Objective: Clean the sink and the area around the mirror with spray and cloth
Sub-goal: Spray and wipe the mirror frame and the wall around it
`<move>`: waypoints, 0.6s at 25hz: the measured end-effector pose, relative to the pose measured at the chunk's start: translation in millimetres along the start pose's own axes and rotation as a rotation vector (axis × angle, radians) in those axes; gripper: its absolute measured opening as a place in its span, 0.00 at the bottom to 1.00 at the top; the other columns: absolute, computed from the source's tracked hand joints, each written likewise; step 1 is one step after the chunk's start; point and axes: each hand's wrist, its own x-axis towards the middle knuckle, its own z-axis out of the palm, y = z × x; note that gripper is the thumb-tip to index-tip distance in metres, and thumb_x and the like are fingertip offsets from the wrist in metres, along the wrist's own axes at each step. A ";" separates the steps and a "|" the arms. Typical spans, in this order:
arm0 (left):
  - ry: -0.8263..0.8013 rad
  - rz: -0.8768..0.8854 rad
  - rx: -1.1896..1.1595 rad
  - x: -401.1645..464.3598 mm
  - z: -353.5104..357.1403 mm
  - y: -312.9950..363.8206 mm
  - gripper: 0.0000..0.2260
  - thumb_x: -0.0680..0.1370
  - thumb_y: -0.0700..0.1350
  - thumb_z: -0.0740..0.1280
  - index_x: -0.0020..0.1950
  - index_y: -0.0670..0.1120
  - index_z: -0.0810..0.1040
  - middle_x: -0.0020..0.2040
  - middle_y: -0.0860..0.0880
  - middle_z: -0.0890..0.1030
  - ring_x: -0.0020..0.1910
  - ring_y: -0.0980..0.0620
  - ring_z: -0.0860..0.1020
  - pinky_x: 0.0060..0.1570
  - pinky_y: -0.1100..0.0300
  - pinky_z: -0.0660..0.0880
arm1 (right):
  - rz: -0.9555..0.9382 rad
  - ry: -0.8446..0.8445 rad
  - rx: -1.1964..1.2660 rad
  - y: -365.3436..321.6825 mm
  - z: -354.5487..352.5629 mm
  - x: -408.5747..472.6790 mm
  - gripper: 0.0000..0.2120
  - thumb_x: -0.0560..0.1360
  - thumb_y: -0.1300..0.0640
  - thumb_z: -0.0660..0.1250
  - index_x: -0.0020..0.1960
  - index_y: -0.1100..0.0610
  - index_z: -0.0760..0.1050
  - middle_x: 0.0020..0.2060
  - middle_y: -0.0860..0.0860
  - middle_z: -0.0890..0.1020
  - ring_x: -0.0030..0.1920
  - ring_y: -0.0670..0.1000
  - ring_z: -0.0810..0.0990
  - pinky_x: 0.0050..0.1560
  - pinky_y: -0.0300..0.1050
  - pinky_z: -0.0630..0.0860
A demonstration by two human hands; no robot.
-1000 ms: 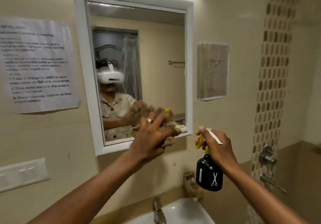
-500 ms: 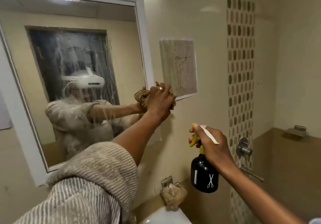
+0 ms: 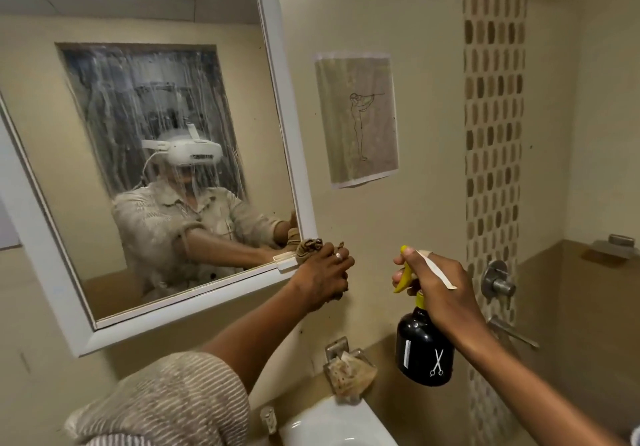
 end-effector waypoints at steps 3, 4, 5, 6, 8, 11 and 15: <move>-0.011 0.086 0.107 -15.7 5.6 -2.5 0.12 0.77 0.52 0.68 0.58 0.51 0.81 0.66 0.46 0.72 0.68 0.42 0.67 0.65 0.46 0.67 | -0.022 -0.025 0.003 -0.6 2.8 -5.3 0.18 0.84 0.46 0.64 0.41 0.51 0.86 0.35 0.50 0.88 0.39 0.50 0.86 0.46 0.54 0.81; -0.030 0.113 0.140 -20.1 8.1 -1.8 0.11 0.77 0.52 0.67 0.58 0.51 0.81 0.66 0.46 0.73 0.69 0.42 0.67 0.66 0.46 0.67 | -0.025 -0.029 0.007 -1.3 3.5 -6.2 0.18 0.84 0.46 0.64 0.41 0.51 0.86 0.35 0.50 0.88 0.38 0.48 0.86 0.45 0.53 0.81; -0.049 0.142 0.186 -24.3 10.9 -0.7 0.11 0.77 0.53 0.68 0.57 0.52 0.82 0.66 0.46 0.73 0.69 0.43 0.67 0.67 0.47 0.67 | -0.027 -0.034 0.014 -1.4 3.9 -6.6 0.18 0.84 0.45 0.64 0.42 0.51 0.86 0.35 0.50 0.88 0.38 0.47 0.86 0.45 0.51 0.81; -0.063 0.170 0.238 -28.3 13.6 0.3 0.11 0.77 0.54 0.68 0.56 0.53 0.82 0.66 0.47 0.74 0.70 0.43 0.67 0.68 0.47 0.67 | -0.029 -0.036 0.022 -2.2 4.7 -7.1 0.18 0.84 0.45 0.64 0.42 0.51 0.86 0.35 0.50 0.88 0.38 0.46 0.86 0.44 0.50 0.80; -0.092 0.205 0.286 -37.4 17.7 -0.2 0.09 0.77 0.54 0.68 0.55 0.54 0.83 0.64 0.48 0.75 0.70 0.44 0.67 0.69 0.48 0.67 | -0.029 -0.037 0.042 -4.1 6.2 -8.2 0.18 0.84 0.46 0.65 0.41 0.51 0.86 0.35 0.50 0.88 0.38 0.47 0.86 0.44 0.49 0.79; -0.079 0.268 0.284 -61.0 25.4 -10.6 0.07 0.76 0.54 0.68 0.51 0.58 0.83 0.62 0.51 0.78 0.68 0.47 0.71 0.67 0.51 0.71 | -0.036 -0.037 0.062 -5.8 11.4 -11.1 0.18 0.84 0.48 0.65 0.41 0.51 0.86 0.35 0.51 0.88 0.38 0.48 0.86 0.43 0.47 0.78; 0.017 0.175 0.156 -116.9 29.1 -25.5 0.06 0.69 0.56 0.73 0.43 0.58 0.84 0.54 0.55 0.82 0.60 0.52 0.79 0.58 0.55 0.78 | -0.027 -0.055 0.076 -14.5 25.3 -17.8 0.20 0.84 0.47 0.64 0.40 0.52 0.86 0.36 0.50 0.89 0.38 0.49 0.86 0.42 0.47 0.79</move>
